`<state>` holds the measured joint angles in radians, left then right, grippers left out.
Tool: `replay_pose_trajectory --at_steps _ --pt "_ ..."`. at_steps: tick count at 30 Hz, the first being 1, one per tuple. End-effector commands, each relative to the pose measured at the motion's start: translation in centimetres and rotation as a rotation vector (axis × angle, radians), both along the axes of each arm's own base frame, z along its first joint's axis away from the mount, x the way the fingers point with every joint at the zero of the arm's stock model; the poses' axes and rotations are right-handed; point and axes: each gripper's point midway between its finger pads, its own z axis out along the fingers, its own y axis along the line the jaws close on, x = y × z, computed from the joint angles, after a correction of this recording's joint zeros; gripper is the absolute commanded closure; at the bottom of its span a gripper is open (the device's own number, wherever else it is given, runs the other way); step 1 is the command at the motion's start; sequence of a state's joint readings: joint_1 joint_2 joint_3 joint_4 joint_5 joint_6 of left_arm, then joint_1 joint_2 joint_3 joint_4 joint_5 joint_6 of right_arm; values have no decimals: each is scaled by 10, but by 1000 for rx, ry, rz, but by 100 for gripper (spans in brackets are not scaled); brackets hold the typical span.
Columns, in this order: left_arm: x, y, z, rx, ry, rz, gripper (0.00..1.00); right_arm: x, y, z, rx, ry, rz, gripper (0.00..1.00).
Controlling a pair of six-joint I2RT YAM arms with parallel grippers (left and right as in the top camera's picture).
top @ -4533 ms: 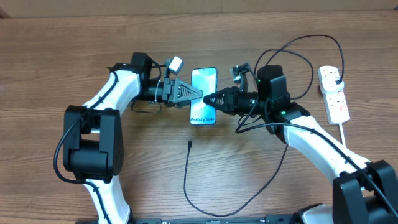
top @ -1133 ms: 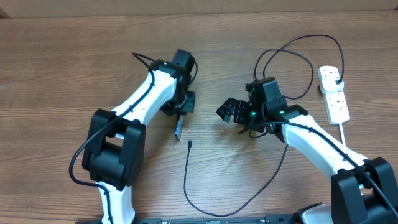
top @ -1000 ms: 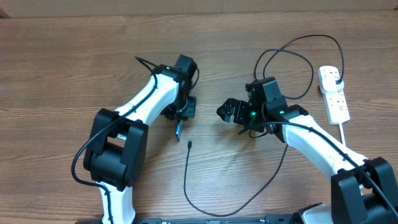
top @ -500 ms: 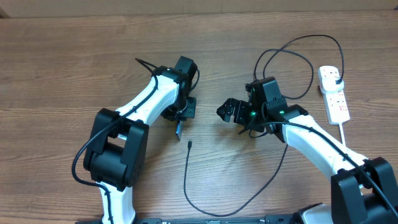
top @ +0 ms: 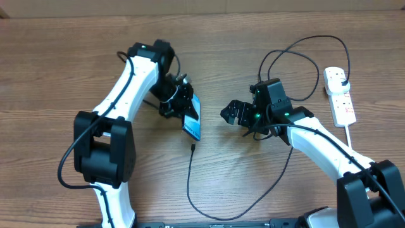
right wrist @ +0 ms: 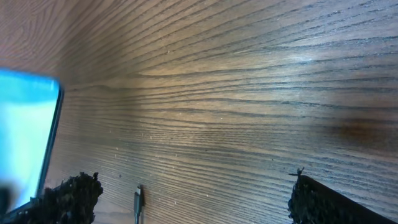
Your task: Plug charger to phone and switch on socket
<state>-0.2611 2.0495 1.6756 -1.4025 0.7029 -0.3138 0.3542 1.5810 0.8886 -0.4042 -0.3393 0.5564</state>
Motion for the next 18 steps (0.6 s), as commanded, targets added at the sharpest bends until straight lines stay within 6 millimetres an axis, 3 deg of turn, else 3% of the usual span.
replay_pose_trajectory --at_steps 1,7,18 --pt "-17 -22 32 -151 116 33 96 5 -1 4 -3 -22 -4 0" --pt "-49 -16 44 -98 289 39 95 5 -1 4 -4 -21 -4 0" --pt "-53 -27 51 -141 320 43 96 5 -1 4 -3 -21 -4 0"
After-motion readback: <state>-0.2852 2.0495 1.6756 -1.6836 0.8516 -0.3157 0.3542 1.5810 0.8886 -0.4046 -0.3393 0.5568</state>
